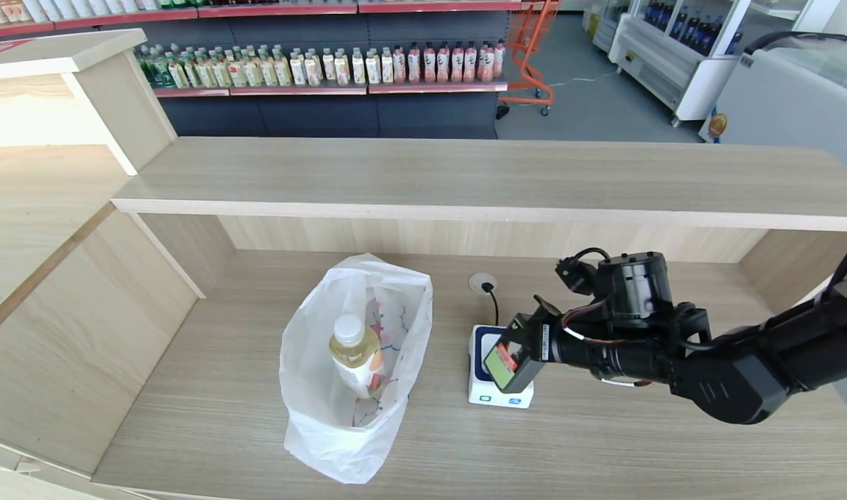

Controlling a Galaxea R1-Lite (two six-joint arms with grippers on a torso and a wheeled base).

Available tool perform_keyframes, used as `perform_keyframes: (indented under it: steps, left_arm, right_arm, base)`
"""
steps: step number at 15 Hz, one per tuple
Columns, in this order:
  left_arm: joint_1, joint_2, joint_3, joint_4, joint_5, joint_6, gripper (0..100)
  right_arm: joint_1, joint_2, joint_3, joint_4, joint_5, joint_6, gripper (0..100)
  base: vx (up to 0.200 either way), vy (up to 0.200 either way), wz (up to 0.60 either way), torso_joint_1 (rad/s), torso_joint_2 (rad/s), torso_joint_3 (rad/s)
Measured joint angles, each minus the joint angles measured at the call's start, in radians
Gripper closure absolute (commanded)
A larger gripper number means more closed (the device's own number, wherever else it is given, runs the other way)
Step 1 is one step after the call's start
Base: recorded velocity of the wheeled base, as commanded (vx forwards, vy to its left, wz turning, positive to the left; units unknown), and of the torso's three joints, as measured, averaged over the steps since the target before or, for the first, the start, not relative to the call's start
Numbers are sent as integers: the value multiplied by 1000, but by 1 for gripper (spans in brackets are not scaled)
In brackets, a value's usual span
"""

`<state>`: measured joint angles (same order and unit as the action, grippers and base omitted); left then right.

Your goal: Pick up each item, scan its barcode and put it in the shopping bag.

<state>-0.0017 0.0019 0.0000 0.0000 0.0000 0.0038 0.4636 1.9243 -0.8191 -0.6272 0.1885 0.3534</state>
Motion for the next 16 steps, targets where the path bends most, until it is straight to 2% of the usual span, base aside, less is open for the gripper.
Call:
perform_keyframes:
  steps: [2,10,14,16]
  left_arm:
    - [0,0,0,0,0,0,0]
    - [0,0,0,0,0,0,0]
    - [0,0,0,0,0,0,0]
    - [0,0,0,0,0,0,0]
  right_arm:
    - [10,42,-20,-43,-3,-20,100]
    - [16,97,-59,-61,-6,-48,100]
    - [3,-30,-26,-51,0,-43,100]
    - [-30,-149,0,-48,2,-117,100]
  base:
    - [0,0,0,0,0,0]
    - [0,0,0,0,0,0]
    - [0,0,0,0,0,0]
    - [0,0,0,0,0,0]
